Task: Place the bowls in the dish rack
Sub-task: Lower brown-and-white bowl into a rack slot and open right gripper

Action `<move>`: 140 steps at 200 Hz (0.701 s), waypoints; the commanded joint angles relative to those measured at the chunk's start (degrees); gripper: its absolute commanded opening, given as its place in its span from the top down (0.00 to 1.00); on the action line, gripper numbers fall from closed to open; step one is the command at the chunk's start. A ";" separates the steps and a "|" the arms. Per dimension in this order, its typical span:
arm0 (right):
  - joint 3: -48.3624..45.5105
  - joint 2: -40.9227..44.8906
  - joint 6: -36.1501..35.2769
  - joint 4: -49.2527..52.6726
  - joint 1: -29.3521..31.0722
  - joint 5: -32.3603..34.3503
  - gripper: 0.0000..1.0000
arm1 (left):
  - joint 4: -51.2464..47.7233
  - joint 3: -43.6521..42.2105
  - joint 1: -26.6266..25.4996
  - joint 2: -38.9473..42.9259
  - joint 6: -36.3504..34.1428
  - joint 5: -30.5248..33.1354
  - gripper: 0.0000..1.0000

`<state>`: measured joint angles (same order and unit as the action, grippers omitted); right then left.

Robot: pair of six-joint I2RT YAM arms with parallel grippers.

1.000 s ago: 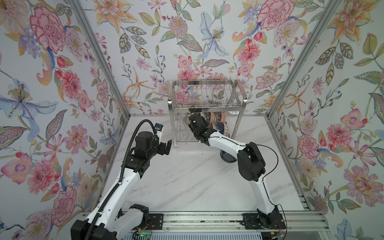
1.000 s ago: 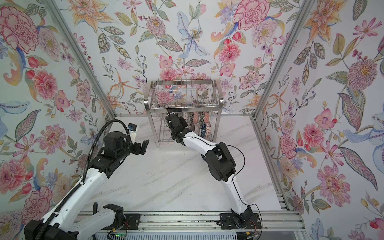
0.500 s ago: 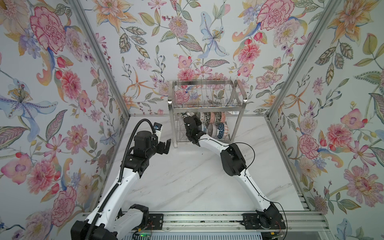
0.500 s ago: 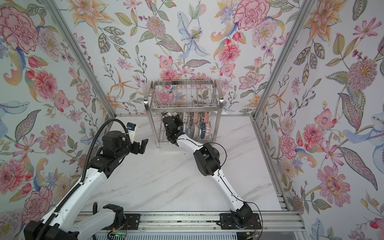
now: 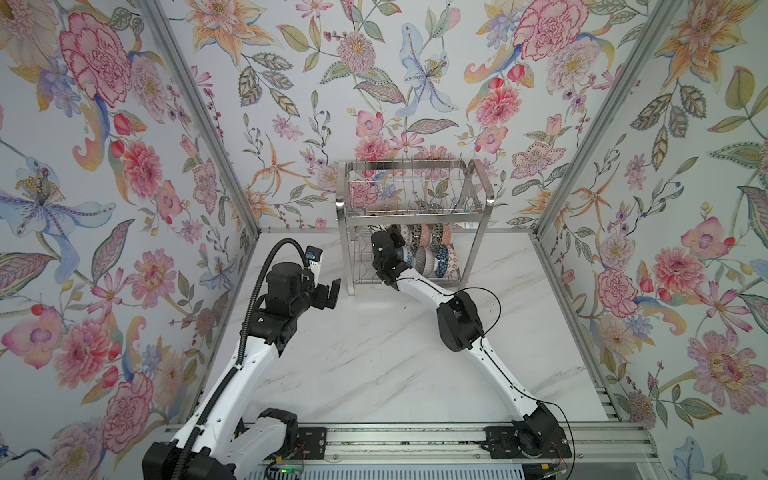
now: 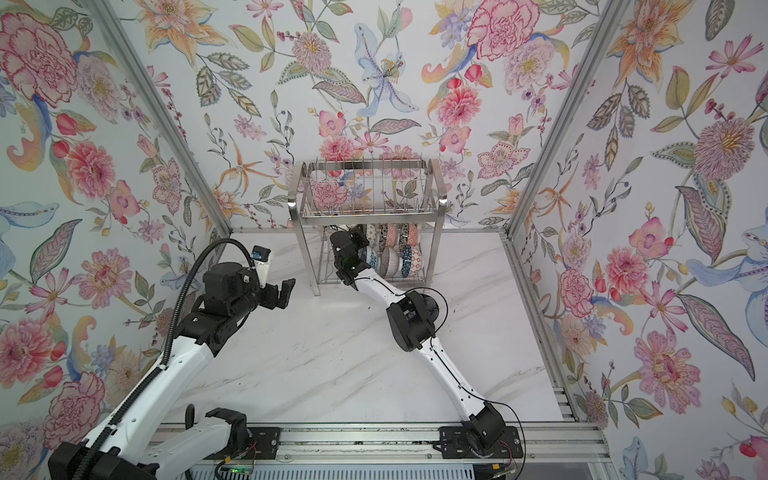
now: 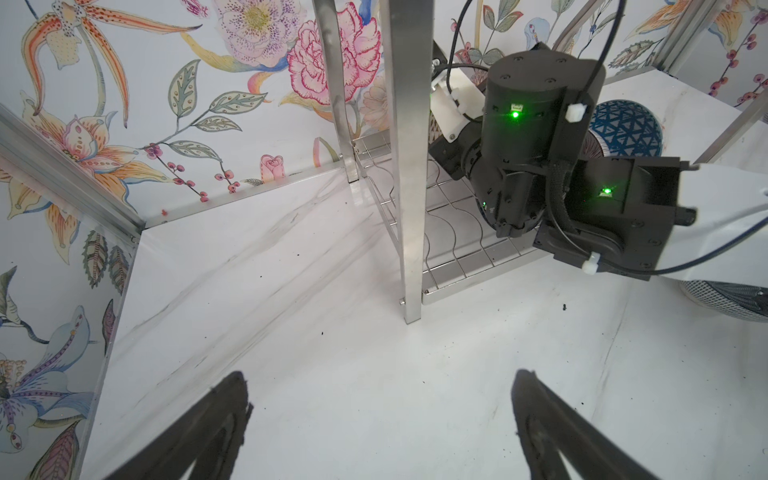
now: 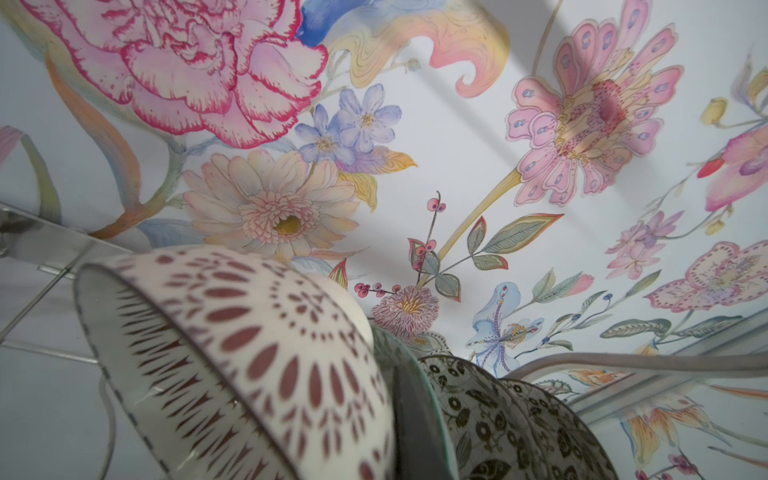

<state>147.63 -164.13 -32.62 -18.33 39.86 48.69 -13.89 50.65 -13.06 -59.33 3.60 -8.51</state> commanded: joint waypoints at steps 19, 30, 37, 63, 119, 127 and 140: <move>4.42 -3.16 2.09 -2.61 -0.56 -3.86 1.00 | 0.79 -1.25 1.18 1.33 -0.48 -1.48 0.01; 4.49 -3.43 2.44 -2.09 -0.50 -4.35 1.00 | 0.88 -1.26 1.34 1.40 -0.37 -1.67 0.01; 4.45 -3.63 2.60 -1.81 -0.61 -4.35 1.00 | 0.88 -1.26 1.45 1.39 -0.34 -1.85 0.01; 4.53 -4.08 2.74 -0.60 -0.83 -4.30 1.00 | 1.12 -1.43 1.80 1.39 -0.17 -2.42 0.01; 4.58 -4.61 1.81 1.78 -0.49 -5.01 1.00 | 1.42 -1.70 2.21 1.73 0.12 -3.00 0.01; 4.55 -4.68 1.28 1.98 -0.42 -5.00 1.00 | 1.41 -1.70 2.28 1.69 0.10 -3.09 0.01; 4.57 -4.85 0.51 2.11 -0.24 -4.63 0.99 | 1.49 -1.70 2.33 1.76 0.11 -3.17 0.01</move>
<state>150.76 -166.84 -32.25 -16.51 39.35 42.83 -13.69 49.84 -11.51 -58.81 3.62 -10.35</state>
